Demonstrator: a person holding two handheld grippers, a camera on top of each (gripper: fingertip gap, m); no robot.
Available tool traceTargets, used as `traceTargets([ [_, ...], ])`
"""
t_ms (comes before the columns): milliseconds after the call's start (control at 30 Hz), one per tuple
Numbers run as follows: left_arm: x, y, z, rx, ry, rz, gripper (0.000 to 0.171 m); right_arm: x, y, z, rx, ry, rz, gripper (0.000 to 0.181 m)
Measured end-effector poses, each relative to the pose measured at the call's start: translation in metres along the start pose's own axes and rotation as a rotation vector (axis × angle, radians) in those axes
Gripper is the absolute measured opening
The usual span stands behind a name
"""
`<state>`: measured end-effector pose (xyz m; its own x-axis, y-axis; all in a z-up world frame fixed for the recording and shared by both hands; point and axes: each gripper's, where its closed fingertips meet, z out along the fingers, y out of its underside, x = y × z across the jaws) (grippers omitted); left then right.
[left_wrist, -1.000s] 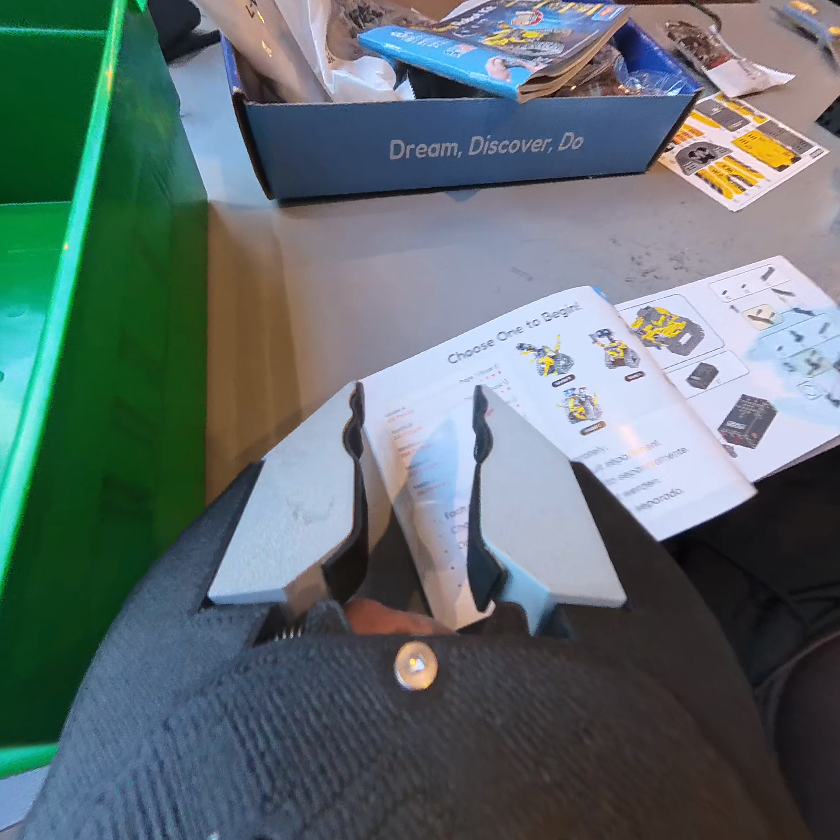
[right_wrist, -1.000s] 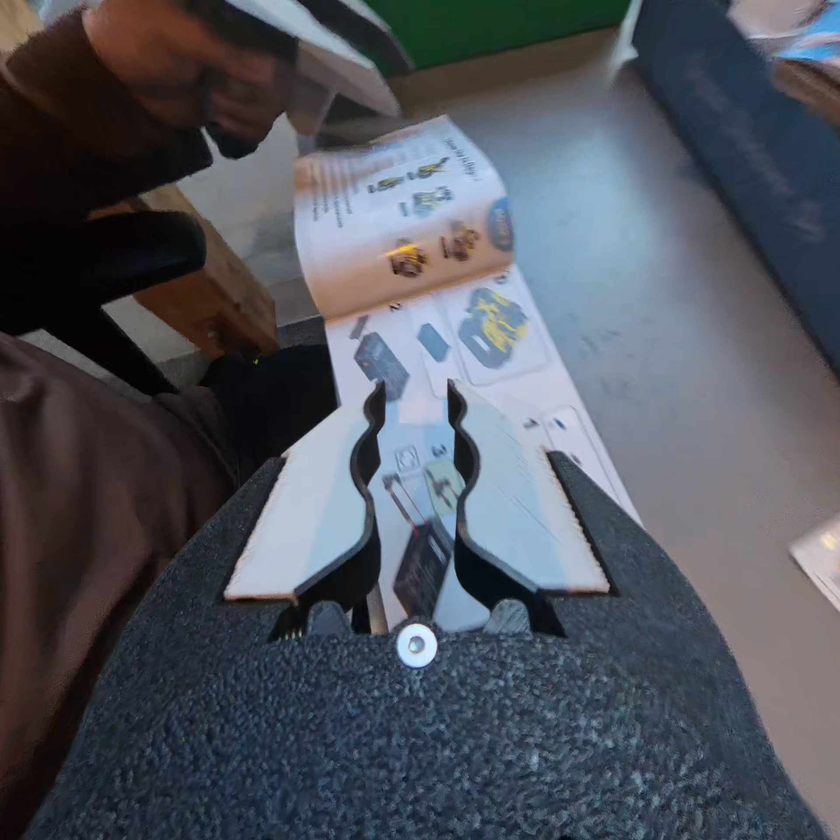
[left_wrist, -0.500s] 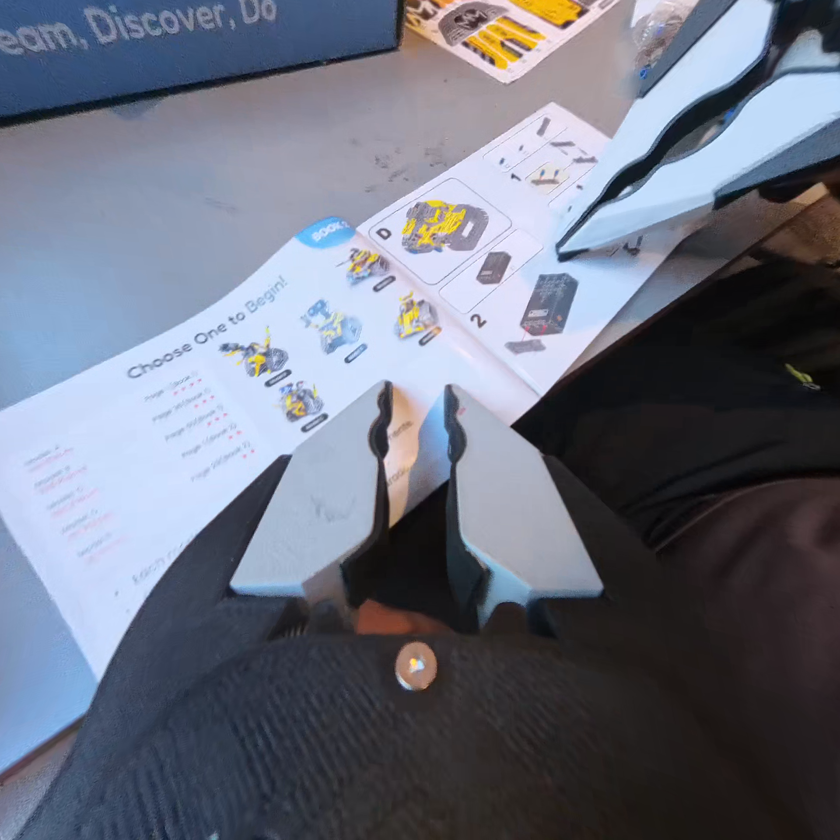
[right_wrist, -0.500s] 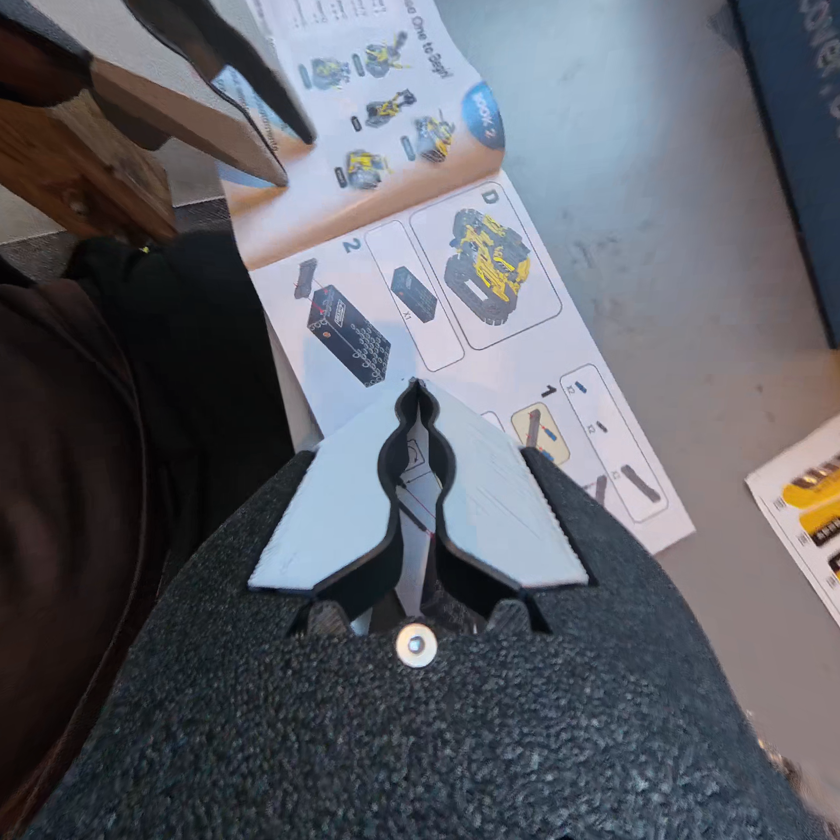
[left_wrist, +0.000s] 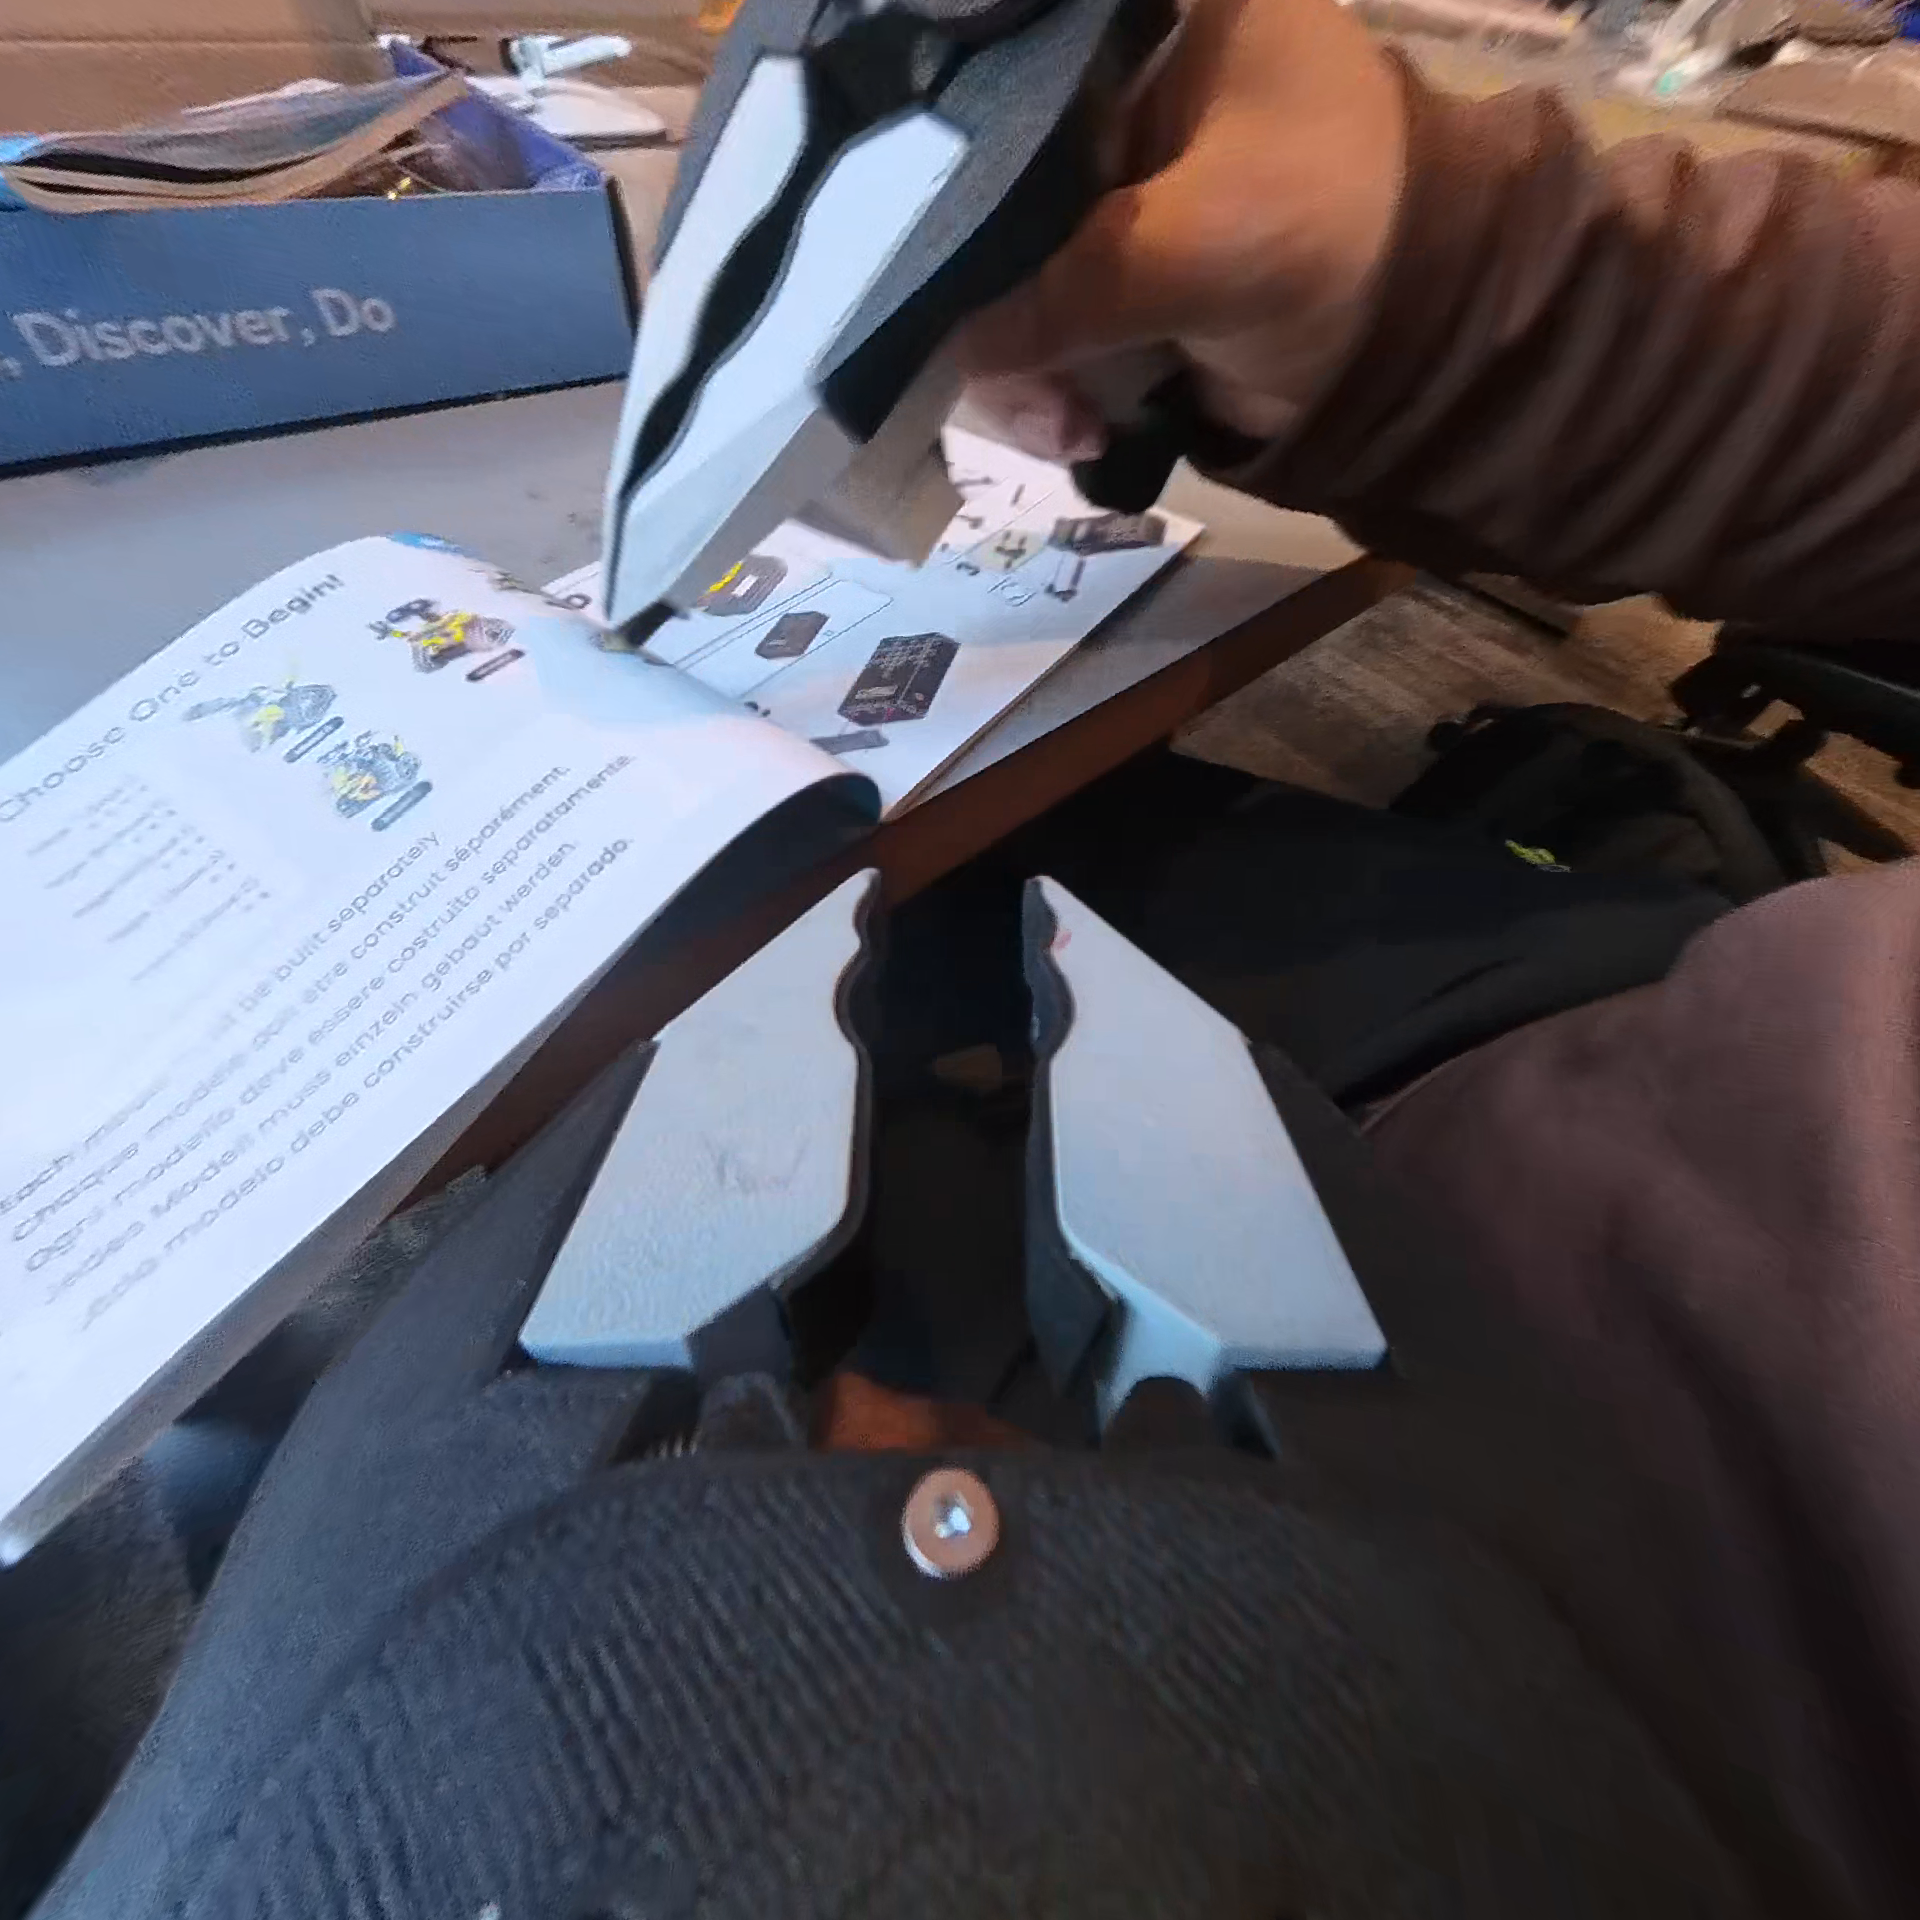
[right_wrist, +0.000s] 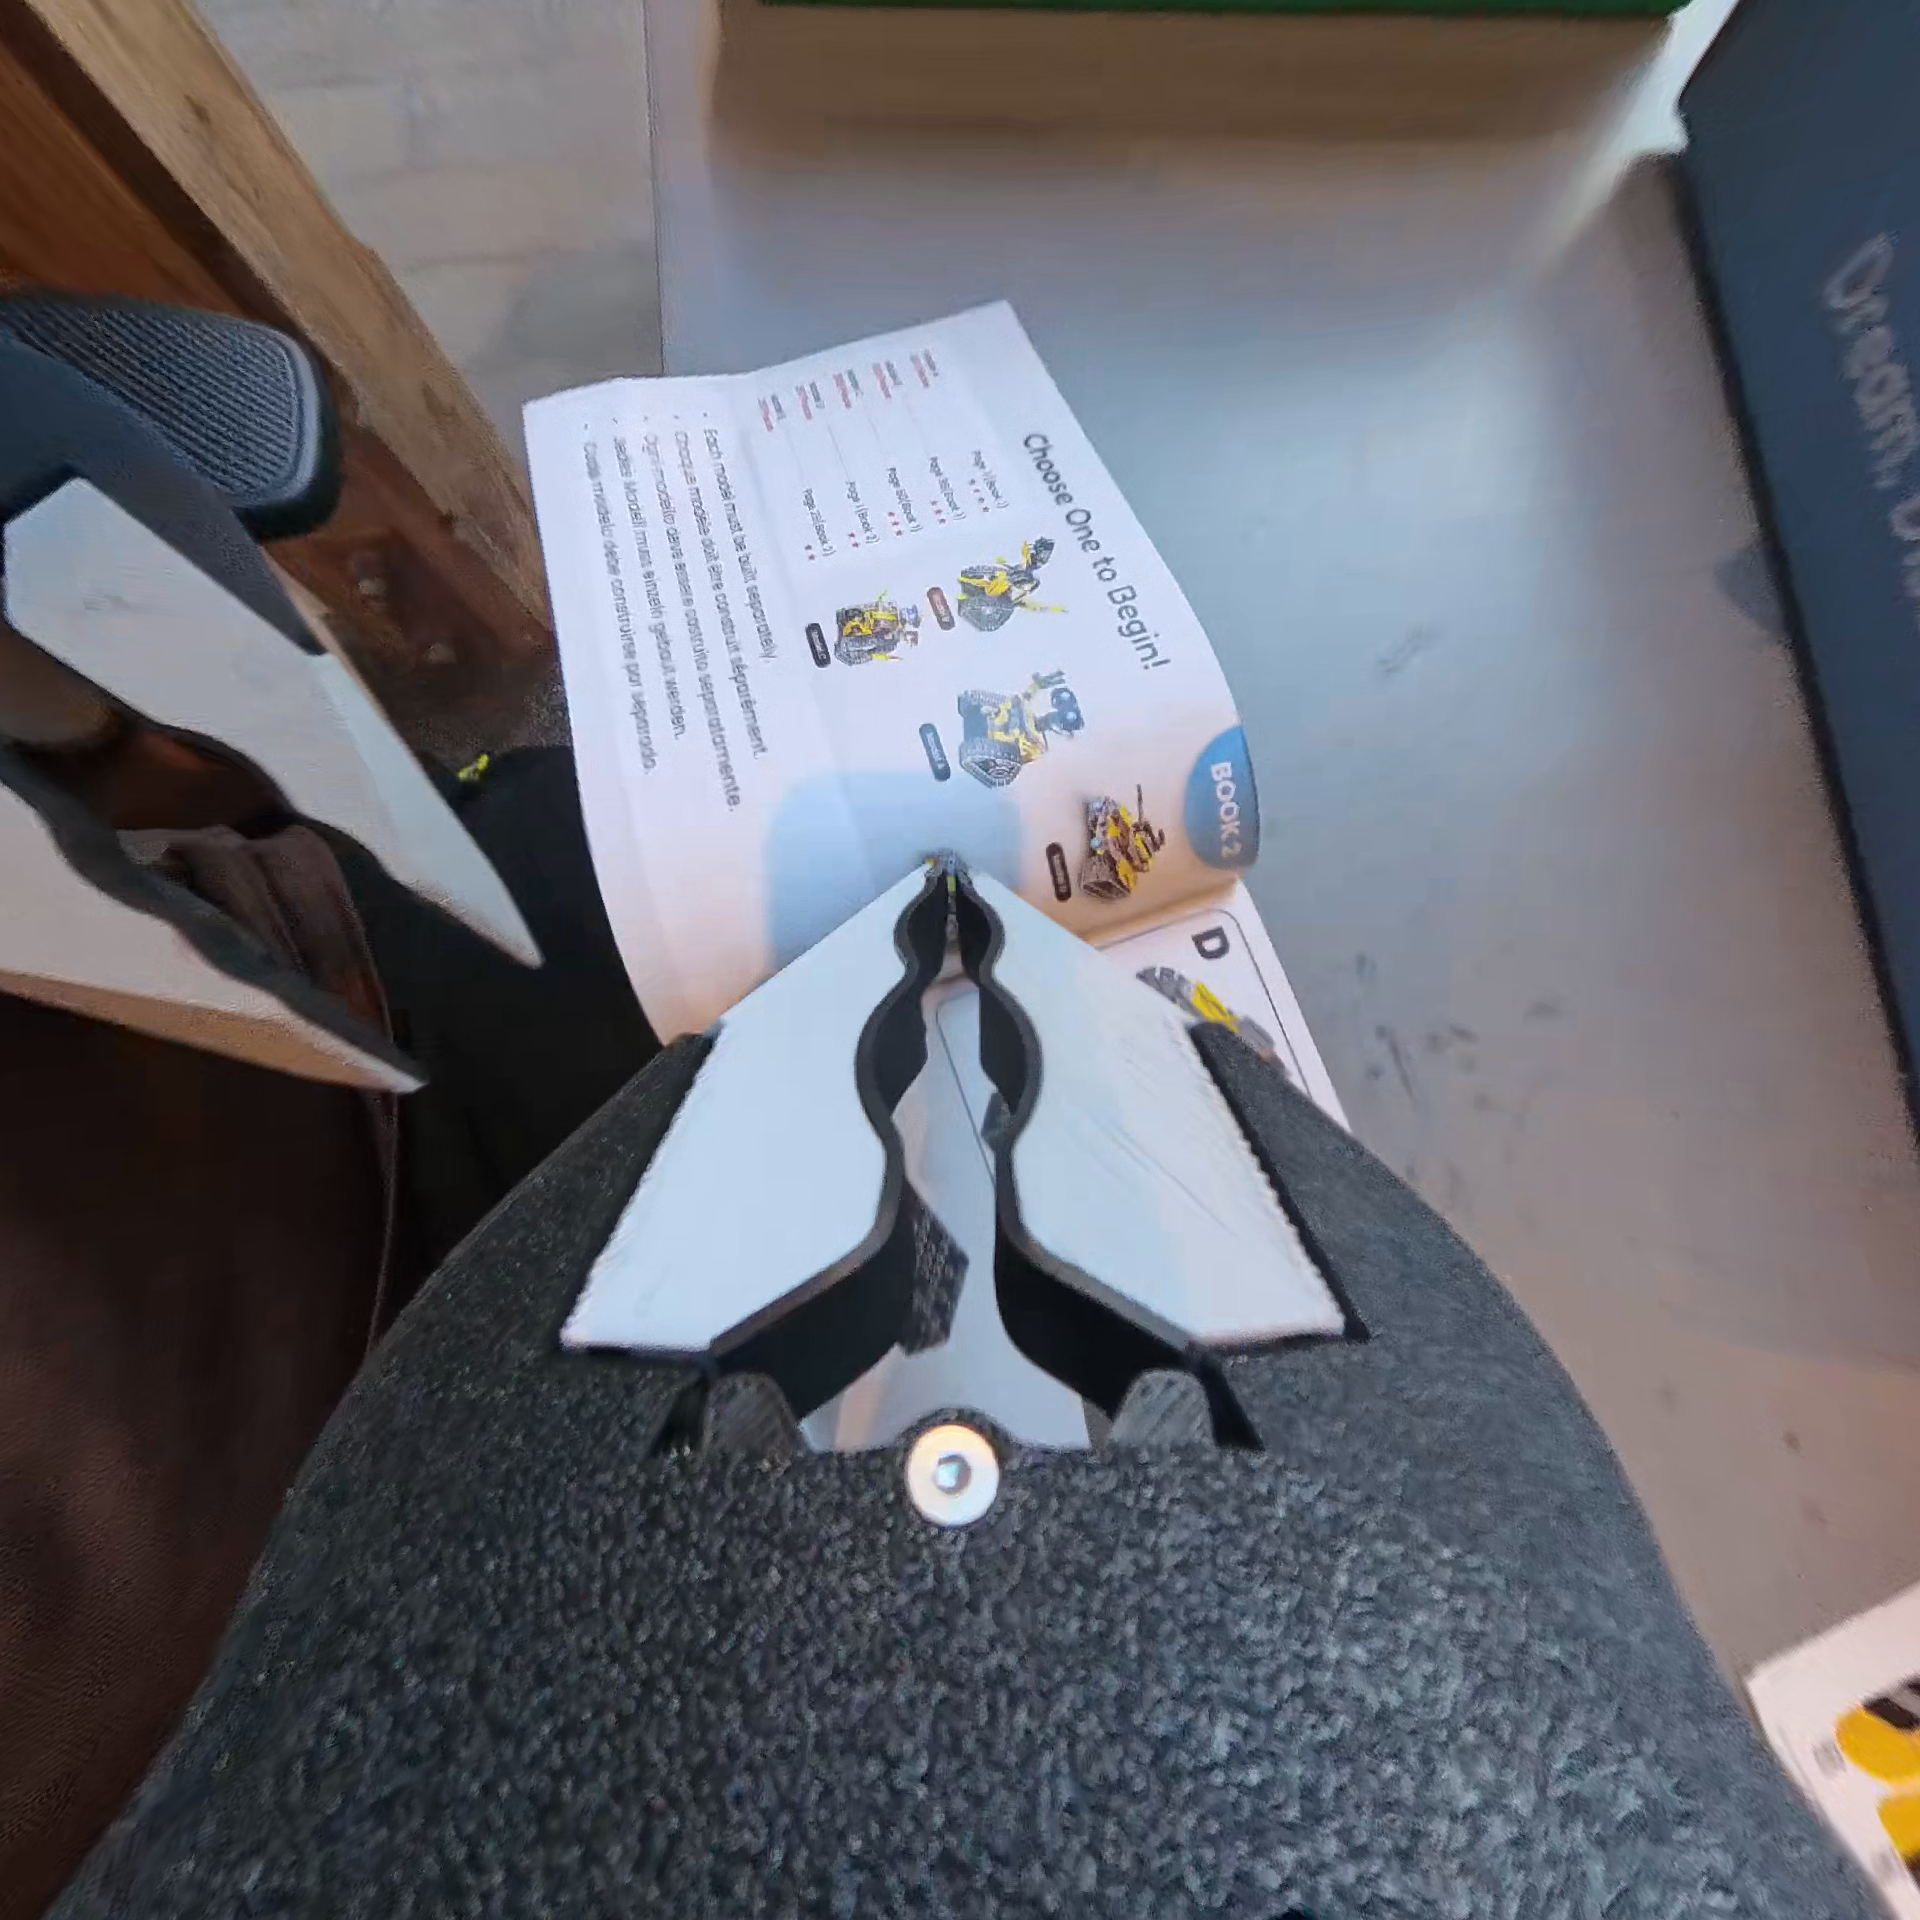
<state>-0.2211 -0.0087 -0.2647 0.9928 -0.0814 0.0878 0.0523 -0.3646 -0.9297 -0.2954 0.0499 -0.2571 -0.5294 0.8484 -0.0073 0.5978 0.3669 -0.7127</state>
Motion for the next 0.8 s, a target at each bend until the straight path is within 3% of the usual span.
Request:
traceTargets([
  [167, -0.012, 0.005, -0.004, 0.001, -0.017, -0.041, 0.022, -0.005, 0.013, 0.026, -0.105, -0.037, -0.021, 0.000],
  [367, -0.028, 0.003, -0.005, 0.013, -0.061, -0.086, 0.023, -0.005, 0.012, 0.027, -0.064, -0.079, 0.039, 0.000],
  [600, -0.068, -0.025, -0.018, 0.113, -0.291, -0.006, 0.018, -0.005, 0.012, 0.027, -0.024, -0.103, 0.072, 0.000],
  [733, -0.090, 0.009, -0.006, -0.081, -0.343, -0.066, 0.007, -0.005, 0.008, 0.022, 0.007, -0.127, 0.097, 0.000],
  [800, -0.089, 0.011, -0.005, -0.064, -0.319, -0.100, 0.005, -0.001, 0.003, 0.012, 0.053, -0.124, 0.110, 0.000],
])
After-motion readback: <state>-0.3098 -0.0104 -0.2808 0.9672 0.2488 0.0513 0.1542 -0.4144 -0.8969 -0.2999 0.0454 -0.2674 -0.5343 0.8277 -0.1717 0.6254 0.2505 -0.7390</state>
